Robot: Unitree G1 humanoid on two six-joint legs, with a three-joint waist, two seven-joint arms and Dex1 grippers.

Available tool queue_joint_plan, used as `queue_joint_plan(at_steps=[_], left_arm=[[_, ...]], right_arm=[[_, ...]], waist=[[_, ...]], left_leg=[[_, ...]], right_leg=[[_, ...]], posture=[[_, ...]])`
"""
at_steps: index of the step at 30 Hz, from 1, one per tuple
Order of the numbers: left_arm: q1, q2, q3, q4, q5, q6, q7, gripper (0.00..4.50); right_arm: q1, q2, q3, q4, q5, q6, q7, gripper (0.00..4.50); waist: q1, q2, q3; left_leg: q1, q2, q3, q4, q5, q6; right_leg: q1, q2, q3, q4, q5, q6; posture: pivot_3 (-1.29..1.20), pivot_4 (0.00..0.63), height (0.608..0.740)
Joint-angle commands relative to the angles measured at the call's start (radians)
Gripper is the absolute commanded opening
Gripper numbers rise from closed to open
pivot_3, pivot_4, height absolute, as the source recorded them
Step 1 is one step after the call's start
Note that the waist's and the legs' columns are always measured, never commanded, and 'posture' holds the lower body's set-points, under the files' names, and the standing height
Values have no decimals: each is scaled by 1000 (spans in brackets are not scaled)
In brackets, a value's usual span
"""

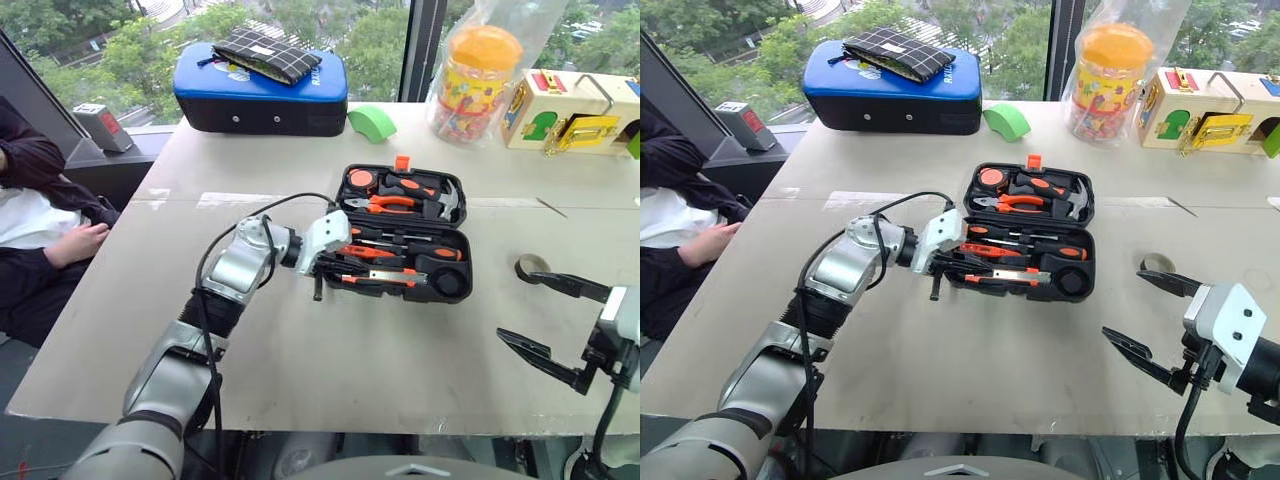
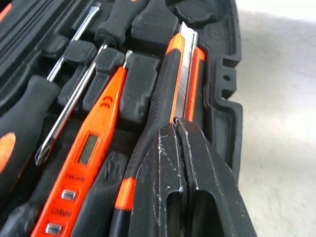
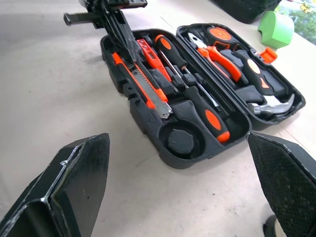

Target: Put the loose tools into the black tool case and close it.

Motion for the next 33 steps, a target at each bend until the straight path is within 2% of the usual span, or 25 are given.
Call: queue_joint_plan(at_steps=[1,5,11,14,16,19,22,24,25,27,29,33], left_arm=[[12,-19,-39,20,37,145,69,24],[0,-32,-46,37,37,225,83,24],[-11,-33,-34,55,32,247,102,24],[-4,-34,-6,34,1,328,120,24],[13,-32,17,5,-14,242,123,24],[41,-79,145,-99,-152,195,108,24],[95,-51,220,-268,-286,228,44,24],[133,-16,251,-368,-354,232,7,534],[151,0,256,-410,-374,224,-3,825],[172,17,260,-464,-397,221,5,1715],[194,49,257,-524,-423,233,-3,2605],[231,77,252,-600,-450,234,21,2605]], right_arm=[[3,-2,-3,-29,22,18,-15,4500],[-4,-8,19,-25,25,35,-24,4500],[-55,-10,31,2,25,31,-25,4500],[-83,-15,41,19,22,38,-28,4500],[-112,-17,56,33,-7,39,-54,4500],[-145,-48,82,56,-29,128,-114,4500],[-231,-97,121,121,-50,263,-204,4500],[-311,-155,177,175,-55,401,-252,4500],[-360,-175,217,213,-48,457,-262,4257],[-424,-199,270,260,-45,515,-268,3750],[-526,-219,366,343,-93,573,-305,2846],[-676,-224,480,461,-137,640,-324,2846]], waist=[[2,0,0],[0,2,-3],[0,3,-3],[-2,3,-3],[-5,3,-3],[-6,3,-2],[-10,0,0],[-21,1,0],[-24,1,-1],[-27,1,-1],[-28,2,-1],[-26,2,0]], left_leg=[[0,0,-1,1,0,0],[2,0,-1,2,0,0],[2,0,-3,1,0,0],[2,0,-3,1,0,0],[2,0,-3,1,0,0],[0,0,-2,1,0,0],[-6,1,-3,1,1,-1],[-11,1,-2,1,3,-5],[-11,1,-2,0,3,-5],[-10,1,-2,-4,3,-6],[-9,1,-1,-7,3,-5],[-9,1,1,-8,3,-5]], right_leg=[[0,0,-1,0,0,0],[3,0,-2,0,0,0],[3,0,-3,0,0,0],[3,0,-3,0,0,0],[3,0,-3,0,0,0],[1,0,-2,-1,0,0],[-5,0,-2,0,0,-1],[-10,-1,-2,0,1,-1],[-10,-1,-1,0,1,-1],[-10,-2,-2,-3,0,-1],[-10,-2,-1,-4,0,-1],[-10,-2,0,-4,0,-1]], posture=[[0,150,740],[0,150,740],[0,150,740],[0,150,740],[0,150,740],[0,150,740],[0,150,740],[0,150,740],[0,150,740],[0,150,740],[0,150,740],[0,150,740]])
